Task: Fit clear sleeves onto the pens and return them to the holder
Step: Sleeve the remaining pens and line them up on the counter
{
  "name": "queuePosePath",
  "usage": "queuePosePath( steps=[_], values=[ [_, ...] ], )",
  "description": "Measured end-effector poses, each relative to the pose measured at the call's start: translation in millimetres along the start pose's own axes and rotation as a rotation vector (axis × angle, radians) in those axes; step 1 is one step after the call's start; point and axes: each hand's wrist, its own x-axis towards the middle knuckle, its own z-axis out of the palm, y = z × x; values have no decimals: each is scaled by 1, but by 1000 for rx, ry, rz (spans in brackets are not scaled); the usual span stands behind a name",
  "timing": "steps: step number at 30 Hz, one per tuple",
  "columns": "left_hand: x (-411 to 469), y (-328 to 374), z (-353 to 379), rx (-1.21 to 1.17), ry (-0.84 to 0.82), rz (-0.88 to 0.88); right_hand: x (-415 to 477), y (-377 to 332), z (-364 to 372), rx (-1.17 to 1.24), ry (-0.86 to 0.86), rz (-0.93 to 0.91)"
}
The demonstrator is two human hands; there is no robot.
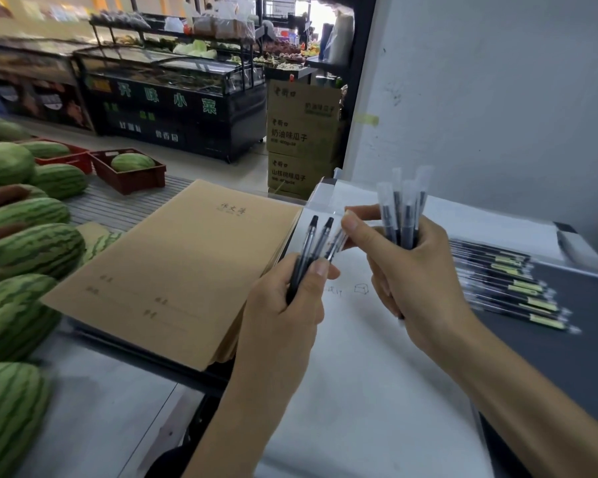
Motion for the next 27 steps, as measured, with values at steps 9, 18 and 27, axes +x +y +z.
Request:
queuePosePath(
  steps=[9,18,27],
  values=[
    [4,0,2,-25,4,-63,-2,4,3,61,-56,0],
    [3,2,8,-90,13,-39,3,5,-4,122,-123,169],
    [5,1,10,-116,7,-62,4,5,-1,108,-187,134]
  ],
)
